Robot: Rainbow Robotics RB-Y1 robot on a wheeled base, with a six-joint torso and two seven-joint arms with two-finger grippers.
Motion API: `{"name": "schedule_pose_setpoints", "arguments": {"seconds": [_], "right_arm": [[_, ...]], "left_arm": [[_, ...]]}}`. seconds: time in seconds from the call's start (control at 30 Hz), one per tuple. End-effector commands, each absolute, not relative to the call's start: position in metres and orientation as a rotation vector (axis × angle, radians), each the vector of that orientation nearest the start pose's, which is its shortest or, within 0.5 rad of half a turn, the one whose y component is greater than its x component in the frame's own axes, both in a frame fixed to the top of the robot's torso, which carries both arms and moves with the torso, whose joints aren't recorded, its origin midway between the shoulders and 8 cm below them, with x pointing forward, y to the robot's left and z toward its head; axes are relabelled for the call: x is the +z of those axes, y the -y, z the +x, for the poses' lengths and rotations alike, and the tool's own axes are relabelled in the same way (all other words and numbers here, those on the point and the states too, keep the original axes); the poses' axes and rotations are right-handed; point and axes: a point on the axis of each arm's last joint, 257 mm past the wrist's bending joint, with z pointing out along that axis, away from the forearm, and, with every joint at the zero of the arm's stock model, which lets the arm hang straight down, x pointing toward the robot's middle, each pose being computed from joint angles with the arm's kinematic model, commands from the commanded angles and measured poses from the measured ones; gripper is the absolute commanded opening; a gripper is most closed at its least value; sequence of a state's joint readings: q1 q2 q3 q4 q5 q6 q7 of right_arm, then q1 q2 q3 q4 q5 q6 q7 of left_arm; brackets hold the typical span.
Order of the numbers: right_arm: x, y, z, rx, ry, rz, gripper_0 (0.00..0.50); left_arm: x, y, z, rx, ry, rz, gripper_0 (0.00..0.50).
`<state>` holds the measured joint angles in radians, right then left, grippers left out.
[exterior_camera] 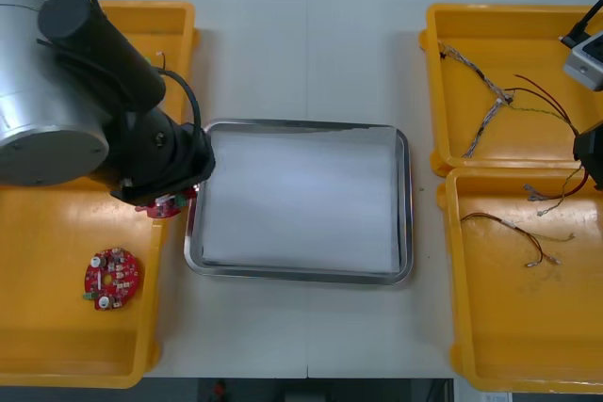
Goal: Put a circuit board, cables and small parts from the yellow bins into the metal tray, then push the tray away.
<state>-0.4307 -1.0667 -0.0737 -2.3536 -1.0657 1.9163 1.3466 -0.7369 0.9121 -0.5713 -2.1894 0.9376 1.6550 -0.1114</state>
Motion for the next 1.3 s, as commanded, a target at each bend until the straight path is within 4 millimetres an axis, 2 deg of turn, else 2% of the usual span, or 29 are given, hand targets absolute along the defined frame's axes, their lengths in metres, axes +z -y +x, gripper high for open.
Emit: {"name": "schedule_pose_setpoints", "arguments": {"seconds": [0.03,0.23,0.53,0.97,1.07,1.13,1.2,1.3], "right_arm": [[-0.069,0.314,0.383,-0.326,-2.488,-0.729,0.000],[-0.069,0.314,0.383,-0.326,-2.488,-0.729,0.000],[-0.069,0.314,0.383,-0.326,-2.488,-0.729,0.000],[-0.069,0.314,0.383,-0.326,-2.488,-0.729,0.000],[-0.069,0.314,0.383,-0.326,-2.488,-0.729,0.000],[-0.069,0.314,0.383,-0.326,-2.488,-0.729,0.000],[-0.069,0.314,0.383,-0.326,-2.488,-0.729,0.000],[-0.069,0.314,0.383,-0.326,-2.488,-0.729,0.000]], "left_arm": [[-0.170,-0.124,0.422,-0.311,-2.604,-0.619,0.000],[-0.199,-0.097,0.430,-0.281,-2.582,-0.700,0.000],[-0.225,-0.060,0.434,-0.282,-2.580,-0.716,0.000],[-0.248,-0.054,0.433,-0.252,-2.606,-0.732,0.005],[-0.253,-0.054,0.434,-0.262,-2.622,-0.745,0.035],[-0.255,-0.055,0.434,-0.263,-2.625,-0.746,0.095],[-0.254,-0.055,0.435,-0.269,-2.622,-0.748,0.111],[-0.254,-0.056,0.437,-0.274,-2.618,-0.748,0.172]]}}
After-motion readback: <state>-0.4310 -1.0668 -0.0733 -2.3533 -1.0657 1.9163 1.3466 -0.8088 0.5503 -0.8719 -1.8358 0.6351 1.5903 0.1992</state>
